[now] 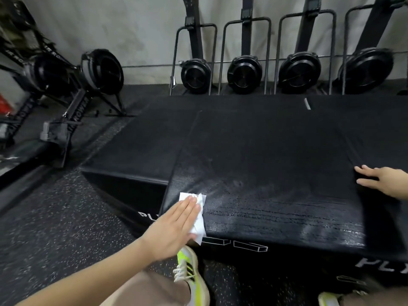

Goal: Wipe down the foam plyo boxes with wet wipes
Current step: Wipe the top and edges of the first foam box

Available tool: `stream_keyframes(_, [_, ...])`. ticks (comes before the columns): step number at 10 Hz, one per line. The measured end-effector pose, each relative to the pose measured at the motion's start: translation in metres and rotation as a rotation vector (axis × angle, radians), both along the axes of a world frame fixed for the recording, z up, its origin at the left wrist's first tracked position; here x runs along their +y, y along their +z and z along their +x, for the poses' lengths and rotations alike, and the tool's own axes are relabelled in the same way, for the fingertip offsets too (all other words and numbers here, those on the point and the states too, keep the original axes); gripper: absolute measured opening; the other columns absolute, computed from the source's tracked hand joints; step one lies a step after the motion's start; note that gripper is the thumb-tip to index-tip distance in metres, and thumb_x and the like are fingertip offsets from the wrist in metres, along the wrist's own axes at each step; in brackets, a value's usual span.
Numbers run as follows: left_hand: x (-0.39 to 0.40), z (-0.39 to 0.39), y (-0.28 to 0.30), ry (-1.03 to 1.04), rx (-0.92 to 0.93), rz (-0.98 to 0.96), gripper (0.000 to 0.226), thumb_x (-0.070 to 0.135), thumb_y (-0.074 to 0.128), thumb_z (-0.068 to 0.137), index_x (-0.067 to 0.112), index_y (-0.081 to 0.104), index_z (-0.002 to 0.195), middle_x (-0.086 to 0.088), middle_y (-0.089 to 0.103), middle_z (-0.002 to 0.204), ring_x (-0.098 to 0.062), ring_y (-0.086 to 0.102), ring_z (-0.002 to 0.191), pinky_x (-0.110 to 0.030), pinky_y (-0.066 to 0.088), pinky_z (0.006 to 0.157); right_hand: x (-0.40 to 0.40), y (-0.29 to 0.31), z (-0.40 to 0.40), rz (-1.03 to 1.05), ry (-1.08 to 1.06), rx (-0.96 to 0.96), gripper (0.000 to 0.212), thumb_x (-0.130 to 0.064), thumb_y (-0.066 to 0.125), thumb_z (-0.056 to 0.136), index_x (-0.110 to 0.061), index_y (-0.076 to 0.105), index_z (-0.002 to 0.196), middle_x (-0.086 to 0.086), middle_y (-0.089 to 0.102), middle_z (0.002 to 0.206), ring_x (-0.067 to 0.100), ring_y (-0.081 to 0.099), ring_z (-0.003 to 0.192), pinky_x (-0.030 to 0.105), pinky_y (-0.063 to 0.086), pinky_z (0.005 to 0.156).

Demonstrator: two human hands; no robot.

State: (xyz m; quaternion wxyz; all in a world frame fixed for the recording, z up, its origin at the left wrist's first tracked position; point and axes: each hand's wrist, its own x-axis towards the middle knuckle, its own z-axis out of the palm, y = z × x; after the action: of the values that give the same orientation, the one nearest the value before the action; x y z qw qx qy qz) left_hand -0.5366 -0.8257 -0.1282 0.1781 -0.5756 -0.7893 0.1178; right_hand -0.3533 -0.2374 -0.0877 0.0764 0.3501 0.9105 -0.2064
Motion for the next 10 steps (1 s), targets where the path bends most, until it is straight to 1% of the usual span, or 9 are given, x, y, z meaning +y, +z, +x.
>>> stream_keyframes(1, [-0.031,-0.018,0.004,0.036,-0.056,-0.043,0.068,0.042,0.035,0.108,-0.007,0.026,0.154,-0.027,0.021,0.162,-0.039,0.016,0.153,-0.05,0.025,0.12,0.026,-0.029,0.001,-0.028,-0.054,0.096,0.058,-0.078,0.046,0.057,-0.078,0.042,0.115,-0.014,0.032,0.151,0.032,0.03,0.146,0.047,0.026,0.118])
stream_keyframes(2, [-0.05,-0.03,0.012,0.064,-0.137,-0.036,0.068,0.042,0.028,0.109,-0.008,0.025,0.154,-0.026,0.02,0.163,-0.037,0.015,0.154,-0.049,0.026,0.12,0.029,-0.035,-0.002,-0.046,-0.057,0.148,0.053,-0.076,0.047,0.058,-0.086,0.039,0.109,-0.015,0.032,0.145,0.034,0.031,0.145,0.048,0.027,0.117])
stream_keyframes(3, [-0.05,-0.031,0.016,0.075,-0.256,-0.02,0.067,0.042,0.022,0.109,-0.005,0.018,0.157,-0.021,0.012,0.166,-0.031,0.006,0.156,-0.042,0.015,0.124,0.025,-0.024,-0.001,-0.021,-0.04,0.043,0.062,-0.049,0.059,0.085,-0.034,0.049,0.144,0.003,0.035,0.158,0.033,0.032,0.146,0.05,0.025,0.119])
stream_keyframes(4, [-0.035,-0.033,0.02,0.123,-0.355,0.013,0.069,0.048,0.018,0.11,0.0,0.009,0.159,-0.015,0.001,0.168,-0.025,-0.005,0.156,-0.04,0.007,0.125,0.02,-0.014,-0.002,0.017,-0.051,-0.002,0.058,-0.039,0.065,0.091,-0.031,0.046,0.146,0.001,0.035,0.158,0.032,0.034,0.145,0.048,0.027,0.118])
stream_keyframes(5, [-0.015,-0.04,0.027,0.157,-0.356,-0.024,0.075,0.056,0.013,0.108,0.003,0.002,0.159,-0.013,-0.006,0.168,-0.022,-0.015,0.155,-0.036,-0.003,0.125,0.012,-0.004,0.0,0.07,-0.053,-0.027,0.058,-0.043,0.064,0.092,-0.033,0.045,0.147,-0.003,0.035,0.157,0.029,0.038,0.143,0.043,0.031,0.114])
stream_keyframes(6, [0.014,-0.044,0.034,0.189,-0.364,-0.051,0.081,0.064,-0.001,0.101,0.007,-0.01,0.158,-0.01,-0.017,0.166,-0.022,-0.026,0.152,-0.036,-0.011,0.124,0.003,0.003,0.004,0.095,-0.024,-0.023,0.059,-0.046,0.062,0.093,-0.034,0.043,0.148,-0.003,0.036,0.158,0.026,0.038,0.143,0.041,0.029,0.116])
stream_keyframes(7, [0.055,-0.043,0.043,0.216,-0.402,-0.081,0.076,0.06,0.006,0.104,0.013,-0.017,0.158,-0.005,-0.025,0.165,-0.019,-0.033,0.149,-0.032,-0.02,0.121,-0.002,0.013,0.008,0.111,0.032,-0.022,0.058,-0.049,0.059,0.094,-0.035,0.042,0.148,-0.005,0.035,0.158,0.023,0.037,0.144,0.036,0.028,0.116])
stream_keyframes(8, [0.104,-0.034,0.05,0.204,-0.432,-0.092,0.073,0.055,0.012,0.107,0.013,-0.016,0.159,-0.003,-0.025,0.165,-0.02,-0.031,0.149,-0.029,-0.024,0.117,-0.003,0.024,0.012,0.147,0.075,-0.025,0.057,-0.053,0.057,0.094,-0.037,0.043,0.147,-0.011,0.036,0.156,0.023,0.038,0.143,0.034,0.029,0.115])
stream_keyframes(10, [0.21,0.003,0.05,0.098,-0.504,-0.15,0.075,0.06,0.007,0.104,0.015,-0.015,0.16,-0.003,-0.025,0.165,-0.021,-0.03,0.15,-0.04,-0.013,0.125,-0.007,0.022,0.021,0.152,0.134,-0.005,0.051,-0.047,0.049,0.101,-0.034,0.04,0.15,-0.007,0.03,0.159,0.02,0.026,0.149,0.033,0.022,0.119])
